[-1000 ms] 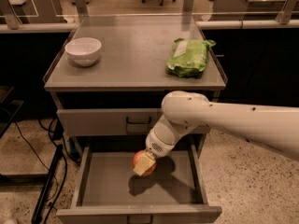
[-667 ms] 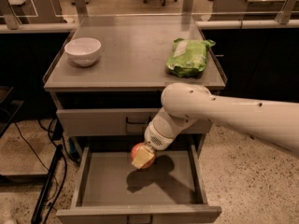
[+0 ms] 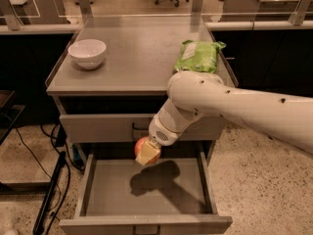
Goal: Pick apple from middle drawer and place on counter
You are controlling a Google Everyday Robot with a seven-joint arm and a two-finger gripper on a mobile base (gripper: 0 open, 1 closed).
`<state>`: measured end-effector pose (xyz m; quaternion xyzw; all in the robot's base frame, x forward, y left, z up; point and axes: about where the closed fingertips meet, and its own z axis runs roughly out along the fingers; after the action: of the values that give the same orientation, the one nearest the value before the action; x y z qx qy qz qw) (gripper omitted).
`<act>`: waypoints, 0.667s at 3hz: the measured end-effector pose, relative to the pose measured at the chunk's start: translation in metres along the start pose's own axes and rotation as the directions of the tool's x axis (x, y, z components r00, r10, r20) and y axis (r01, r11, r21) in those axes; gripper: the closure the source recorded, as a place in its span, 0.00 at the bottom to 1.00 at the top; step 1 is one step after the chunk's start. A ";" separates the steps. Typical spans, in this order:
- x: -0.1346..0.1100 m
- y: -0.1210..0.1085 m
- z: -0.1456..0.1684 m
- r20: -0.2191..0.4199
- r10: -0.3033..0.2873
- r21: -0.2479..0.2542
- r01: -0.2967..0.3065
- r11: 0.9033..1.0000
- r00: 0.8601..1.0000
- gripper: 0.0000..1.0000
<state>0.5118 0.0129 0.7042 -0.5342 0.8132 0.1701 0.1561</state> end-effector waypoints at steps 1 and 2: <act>-0.006 -0.012 -0.012 0.029 0.004 0.010 -0.005 1.000 1.000 1.00; -0.023 -0.030 -0.041 0.045 -0.013 0.051 0.010 0.999 0.999 1.00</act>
Offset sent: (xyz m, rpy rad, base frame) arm 0.0712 -0.0189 0.0991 0.0178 -0.1473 -0.0276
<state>0.5450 0.0023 0.7471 -0.5308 0.8105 0.1607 0.1887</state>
